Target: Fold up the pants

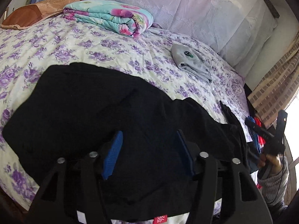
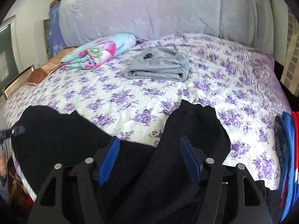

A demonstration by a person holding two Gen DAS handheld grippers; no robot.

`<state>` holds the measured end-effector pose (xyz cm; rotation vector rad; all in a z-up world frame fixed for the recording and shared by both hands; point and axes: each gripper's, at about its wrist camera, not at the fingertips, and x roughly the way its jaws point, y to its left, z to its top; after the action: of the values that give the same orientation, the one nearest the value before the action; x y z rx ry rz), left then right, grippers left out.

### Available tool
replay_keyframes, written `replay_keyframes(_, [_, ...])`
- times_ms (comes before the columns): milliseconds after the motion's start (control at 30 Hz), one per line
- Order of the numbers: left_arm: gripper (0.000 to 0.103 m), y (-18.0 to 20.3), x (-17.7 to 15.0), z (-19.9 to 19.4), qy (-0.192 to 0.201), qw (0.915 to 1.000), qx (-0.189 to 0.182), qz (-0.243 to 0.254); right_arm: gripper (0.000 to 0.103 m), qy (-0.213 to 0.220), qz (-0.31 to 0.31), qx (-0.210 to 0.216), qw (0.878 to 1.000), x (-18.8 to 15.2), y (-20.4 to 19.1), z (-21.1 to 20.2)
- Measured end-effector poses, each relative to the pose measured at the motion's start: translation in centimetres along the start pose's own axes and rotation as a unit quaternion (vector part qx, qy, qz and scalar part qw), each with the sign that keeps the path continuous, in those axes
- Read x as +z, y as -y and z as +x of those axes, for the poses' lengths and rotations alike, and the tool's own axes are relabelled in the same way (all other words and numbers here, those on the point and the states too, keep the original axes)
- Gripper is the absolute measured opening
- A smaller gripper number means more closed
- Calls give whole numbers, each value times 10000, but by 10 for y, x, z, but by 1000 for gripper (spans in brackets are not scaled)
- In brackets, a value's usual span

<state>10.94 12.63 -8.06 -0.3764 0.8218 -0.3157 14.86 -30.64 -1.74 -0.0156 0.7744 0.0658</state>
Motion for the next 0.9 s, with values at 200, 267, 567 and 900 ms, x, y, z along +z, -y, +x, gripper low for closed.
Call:
replay_keyframes(200, [97,29,-36,21,444,9870,698,1375,68,-613,31,-564,9965,20,-1,70])
replay_keyframes(267, [98,42,-48,31,587,9740,1192,1836,68,-665,-156,-862,9939,15,-4,79])
replay_keyframes(567, [98,40,-50,27,747,9714,1127,1951,3,-358,1019,-298,9937,-5,49,69])
replay_keyframes(900, [98,40,-50,27,800,9729,1047,1900,3,1715,3392,742,9220,-102,155,-117])
